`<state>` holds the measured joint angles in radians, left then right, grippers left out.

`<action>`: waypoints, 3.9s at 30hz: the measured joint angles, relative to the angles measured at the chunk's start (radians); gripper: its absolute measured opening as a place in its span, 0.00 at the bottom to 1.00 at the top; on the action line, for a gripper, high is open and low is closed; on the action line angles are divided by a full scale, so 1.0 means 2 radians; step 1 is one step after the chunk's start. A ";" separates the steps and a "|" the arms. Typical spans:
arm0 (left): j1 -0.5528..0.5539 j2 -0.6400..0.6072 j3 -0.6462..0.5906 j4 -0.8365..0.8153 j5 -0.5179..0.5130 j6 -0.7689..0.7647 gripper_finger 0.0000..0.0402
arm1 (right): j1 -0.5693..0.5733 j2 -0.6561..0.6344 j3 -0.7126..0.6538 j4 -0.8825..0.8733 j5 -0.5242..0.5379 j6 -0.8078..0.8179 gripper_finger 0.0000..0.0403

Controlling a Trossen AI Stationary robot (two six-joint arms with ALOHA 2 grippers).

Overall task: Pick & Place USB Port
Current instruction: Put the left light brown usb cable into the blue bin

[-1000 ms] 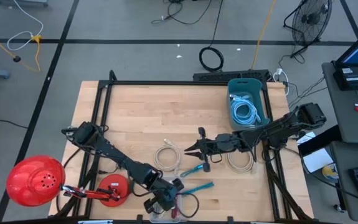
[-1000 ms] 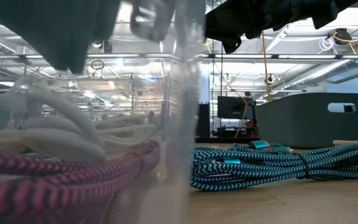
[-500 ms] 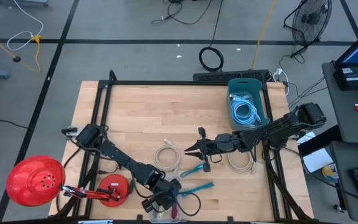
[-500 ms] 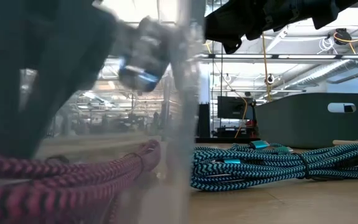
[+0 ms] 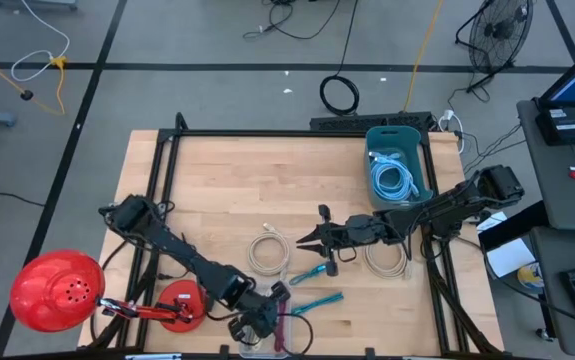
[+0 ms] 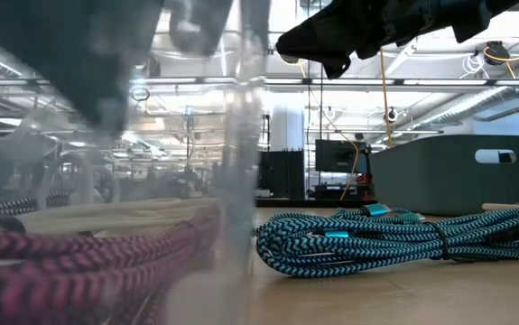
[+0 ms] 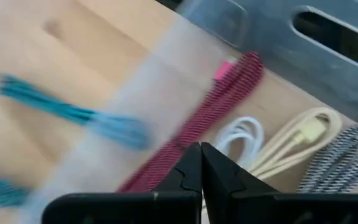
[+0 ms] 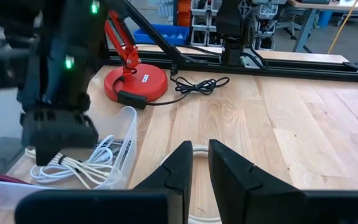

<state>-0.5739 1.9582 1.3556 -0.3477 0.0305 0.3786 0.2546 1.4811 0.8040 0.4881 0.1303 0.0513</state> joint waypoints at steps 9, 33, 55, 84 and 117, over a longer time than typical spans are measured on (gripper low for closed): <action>0.002 -0.085 0.000 -0.022 -0.176 -0.035 0.00 | 0.000 0.000 0.000 -0.008 0.000 0.006 0.11; 0.158 -0.201 -0.207 -0.136 -0.352 -0.457 0.00 | 0.000 0.000 0.000 -0.022 0.003 0.008 0.11; 0.265 -0.194 -0.226 -0.061 0.023 -0.322 0.38 | -0.003 0.000 0.000 -0.035 0.002 0.012 0.11; 0.213 -0.098 -0.212 -0.064 -0.068 -0.457 0.57 | -0.003 0.000 0.000 -0.034 0.002 0.019 0.11; 0.122 -0.230 -0.216 0.037 -0.715 -0.633 0.09 | -0.002 0.031 -0.038 0.216 0.238 0.043 0.11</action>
<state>-0.3302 1.4987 0.9237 -0.2740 -1.3994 -0.8876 0.2497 1.5439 0.7288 0.9201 0.6060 0.1363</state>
